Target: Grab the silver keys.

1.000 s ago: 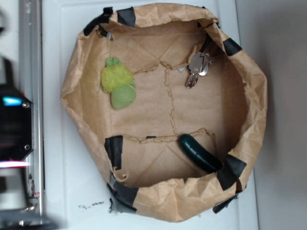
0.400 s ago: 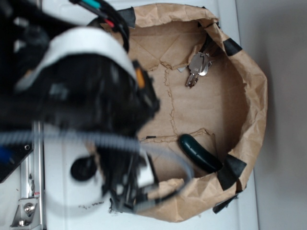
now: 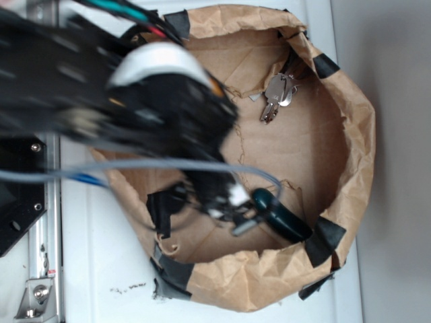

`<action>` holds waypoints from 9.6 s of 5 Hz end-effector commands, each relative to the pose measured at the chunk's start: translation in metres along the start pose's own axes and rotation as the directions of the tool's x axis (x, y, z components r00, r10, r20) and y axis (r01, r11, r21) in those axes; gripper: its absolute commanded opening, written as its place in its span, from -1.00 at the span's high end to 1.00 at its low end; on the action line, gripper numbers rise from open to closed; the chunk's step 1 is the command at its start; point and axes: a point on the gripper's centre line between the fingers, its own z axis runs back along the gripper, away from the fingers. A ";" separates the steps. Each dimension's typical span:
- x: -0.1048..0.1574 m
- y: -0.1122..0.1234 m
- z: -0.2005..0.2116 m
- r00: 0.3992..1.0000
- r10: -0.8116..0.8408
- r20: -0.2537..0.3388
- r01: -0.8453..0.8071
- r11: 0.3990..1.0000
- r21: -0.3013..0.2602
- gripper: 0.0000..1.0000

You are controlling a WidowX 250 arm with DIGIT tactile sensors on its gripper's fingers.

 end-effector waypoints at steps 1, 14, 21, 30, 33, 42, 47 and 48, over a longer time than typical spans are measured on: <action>0.041 -0.019 -0.034 0.988 -0.062 0.144 0.063 0.998 0.003 -1.00; 0.049 0.003 -0.065 0.886 0.300 0.354 -0.288 0.954 -0.087 1.00; 0.052 0.006 -0.084 0.838 0.270 0.475 -0.344 0.936 0.075 -1.00; 0.086 0.018 -0.088 0.905 -0.003 0.424 -0.033 0.996 0.077 -1.00; 0.085 0.035 -0.108 0.912 -0.041 0.408 -0.047 0.978 0.205 -1.00; 0.087 0.041 -0.114 0.906 -0.078 0.415 0.010 0.986 0.166 1.00; 0.054 0.025 0.083 0.928 0.221 -0.300 -0.229 0.973 0.012 1.00; 0.043 0.027 0.097 0.950 0.141 -0.278 -0.171 0.981 -0.088 1.00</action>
